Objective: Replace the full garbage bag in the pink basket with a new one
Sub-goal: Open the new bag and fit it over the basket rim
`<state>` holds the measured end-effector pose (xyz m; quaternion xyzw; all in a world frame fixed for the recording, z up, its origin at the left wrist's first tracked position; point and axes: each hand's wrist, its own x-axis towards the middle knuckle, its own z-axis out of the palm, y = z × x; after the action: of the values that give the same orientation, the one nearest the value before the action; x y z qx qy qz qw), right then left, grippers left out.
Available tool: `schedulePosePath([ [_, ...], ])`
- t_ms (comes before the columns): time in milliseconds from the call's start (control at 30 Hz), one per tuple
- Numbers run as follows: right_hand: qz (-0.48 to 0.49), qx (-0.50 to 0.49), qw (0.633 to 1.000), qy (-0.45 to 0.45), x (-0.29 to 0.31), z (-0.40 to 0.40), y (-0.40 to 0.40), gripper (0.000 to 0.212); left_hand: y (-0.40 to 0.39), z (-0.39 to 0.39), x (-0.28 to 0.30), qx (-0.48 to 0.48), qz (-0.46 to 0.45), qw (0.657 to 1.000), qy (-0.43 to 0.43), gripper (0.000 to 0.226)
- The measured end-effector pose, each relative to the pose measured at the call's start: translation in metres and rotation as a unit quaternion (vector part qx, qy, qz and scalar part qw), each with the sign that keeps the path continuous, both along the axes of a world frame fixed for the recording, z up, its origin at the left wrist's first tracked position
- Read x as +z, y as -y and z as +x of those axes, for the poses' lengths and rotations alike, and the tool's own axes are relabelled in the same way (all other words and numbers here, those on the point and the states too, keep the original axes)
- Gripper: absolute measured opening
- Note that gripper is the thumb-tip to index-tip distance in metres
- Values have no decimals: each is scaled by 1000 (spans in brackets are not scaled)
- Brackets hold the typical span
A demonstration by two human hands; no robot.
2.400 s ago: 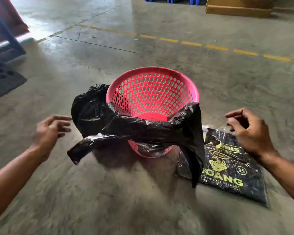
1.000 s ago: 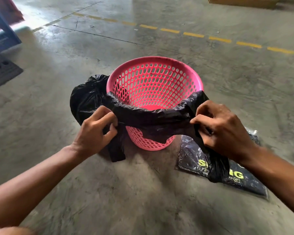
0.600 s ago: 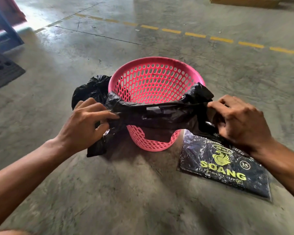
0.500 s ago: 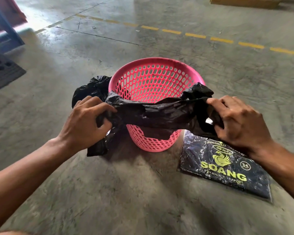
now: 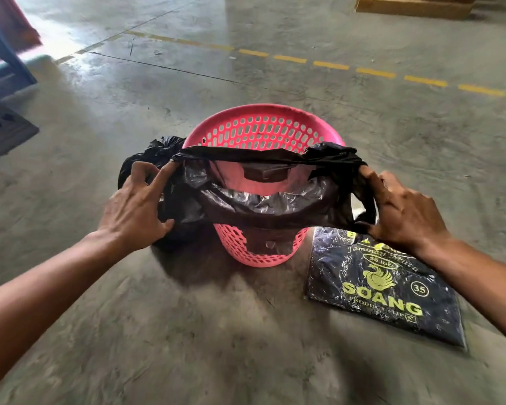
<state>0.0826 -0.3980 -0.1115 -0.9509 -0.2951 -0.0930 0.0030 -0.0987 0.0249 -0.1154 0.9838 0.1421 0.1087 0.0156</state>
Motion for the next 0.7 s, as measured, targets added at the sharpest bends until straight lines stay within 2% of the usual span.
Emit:
schedulePosePath([
  [133, -17, -1, 1000, 11, -4, 18, -7, 113, -14, 11, -4, 9, -6, 1000, -29, 124],
  [233, 3, -13, 997, -72, 3, 38, -12, 120, -27, 24, 3, -14, -38, 997, -63, 128],
  [300, 56, 11, 986, -158, 9, 58, -16, 120, -35, 39, 13, -22, -85, 993, -82, 125],
  [367, 152, 48, 951, -266, 18, 76, -19, 100, -43, 53, 27, -33, -182, 978, -94, 113],
  [433, 269, 57, 890, -364, 26, 93, -25, 72, -48, 66, 41, -53, -300, 948, -93, 88],
  [500, 338, 18, 851, -401, 32, 109, -36, 53, -49, 80, 52, -60, -402, 910, -79, 63],
  [600, 393, -62, 840, -369, 36, 124, -57, 22, -46, 108, 52, -37, -486, 873, -21, 40],
  [667, 407, -99, 860, -292, 36, 130, -70, 5, -43, 126, 47, 0, -476, 880, 16, 28],
  [700, 406, -111, 871, -253, 37, 134, -77, 8, -43, 136, 45, 18, -456, 889, 27, 27],
])
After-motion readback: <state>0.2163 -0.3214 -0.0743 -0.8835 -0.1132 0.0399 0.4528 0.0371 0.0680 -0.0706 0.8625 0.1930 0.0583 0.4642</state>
